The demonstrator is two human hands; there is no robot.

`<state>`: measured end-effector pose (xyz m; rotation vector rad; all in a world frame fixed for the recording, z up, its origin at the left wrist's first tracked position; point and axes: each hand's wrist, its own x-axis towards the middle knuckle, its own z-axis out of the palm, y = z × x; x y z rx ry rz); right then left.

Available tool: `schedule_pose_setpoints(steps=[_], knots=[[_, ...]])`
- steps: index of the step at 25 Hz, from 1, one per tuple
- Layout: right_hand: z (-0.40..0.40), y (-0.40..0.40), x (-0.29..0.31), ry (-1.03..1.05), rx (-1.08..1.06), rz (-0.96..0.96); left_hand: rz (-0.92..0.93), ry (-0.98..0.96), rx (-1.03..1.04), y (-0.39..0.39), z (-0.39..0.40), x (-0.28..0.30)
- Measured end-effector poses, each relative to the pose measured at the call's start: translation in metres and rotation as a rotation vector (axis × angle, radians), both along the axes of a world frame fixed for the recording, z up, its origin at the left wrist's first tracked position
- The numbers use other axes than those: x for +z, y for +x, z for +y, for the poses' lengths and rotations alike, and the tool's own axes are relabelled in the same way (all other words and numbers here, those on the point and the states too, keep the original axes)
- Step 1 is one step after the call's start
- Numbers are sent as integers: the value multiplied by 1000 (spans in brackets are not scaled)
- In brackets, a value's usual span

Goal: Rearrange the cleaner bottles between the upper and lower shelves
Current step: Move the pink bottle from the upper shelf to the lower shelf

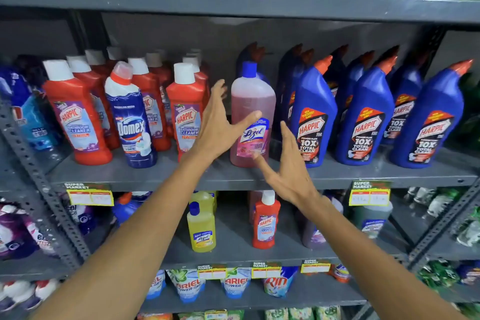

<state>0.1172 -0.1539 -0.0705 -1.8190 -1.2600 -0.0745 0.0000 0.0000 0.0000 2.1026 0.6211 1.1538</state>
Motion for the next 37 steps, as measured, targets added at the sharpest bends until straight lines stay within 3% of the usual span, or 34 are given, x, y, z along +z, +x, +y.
schedule_pose_setpoints(steps=[3, 6, 11, 17, 21, 26, 30, 37], knots=[[8, 15, -15, -156, -4, 71, 13, -242, -65, 18, 14, 3], [15, 22, -34, -318, -52, -43, 45, -383, -127, 29, 21, 0], [17, 24, -57, -387, -124, -318, -80, -340, -106, 22, 9, 2], [21, 30, -59, -428, -100, -388, -242, -332, -91, -56, -46, 1], [23, 33, -55, -469, -53, -418, -53, -499, -56, -113, -87, -62], [30, 37, -52, -500, -30, -424, 154, -564, 81, -111, -92, -171], [29, 38, -57, -464, -46, -463, 134, -605, 184, -81, -72, -234], [29, 36, -62, -414, -84, -496, 94, -579, 326, -26, -51, -278]])
